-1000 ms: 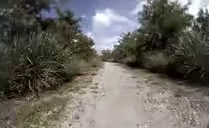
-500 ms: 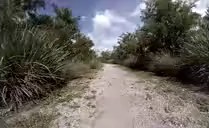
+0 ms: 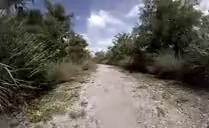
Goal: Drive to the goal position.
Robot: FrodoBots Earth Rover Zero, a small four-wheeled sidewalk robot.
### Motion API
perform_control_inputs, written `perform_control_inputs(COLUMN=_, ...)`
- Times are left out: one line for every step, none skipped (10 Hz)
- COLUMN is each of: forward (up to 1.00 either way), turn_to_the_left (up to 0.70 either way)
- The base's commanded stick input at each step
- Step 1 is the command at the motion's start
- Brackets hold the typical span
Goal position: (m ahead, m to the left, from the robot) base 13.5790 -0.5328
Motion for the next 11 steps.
perform_control_inputs(forward=0.83, turn_to_the_left=-0.23)
perform_control_inputs(forward=0.83, turn_to_the_left=-0.08)
perform_control_inputs(forward=0.83, turn_to_the_left=0.00)
perform_control_inputs(forward=0.83, turn_to_the_left=0.00)
perform_control_inputs(forward=0.83, turn_to_the_left=0.00)
perform_control_inputs(forward=0.83, turn_to_the_left=0.00)
perform_control_inputs(forward=0.83, turn_to_the_left=0.00)
perform_control_inputs(forward=0.83, turn_to_the_left=0.00)
perform_control_inputs(forward=0.83, turn_to_the_left=0.00)
perform_control_inputs(forward=0.83, turn_to_the_left=0.00)
perform_control_inputs(forward=0.83, turn_to_the_left=0.00)
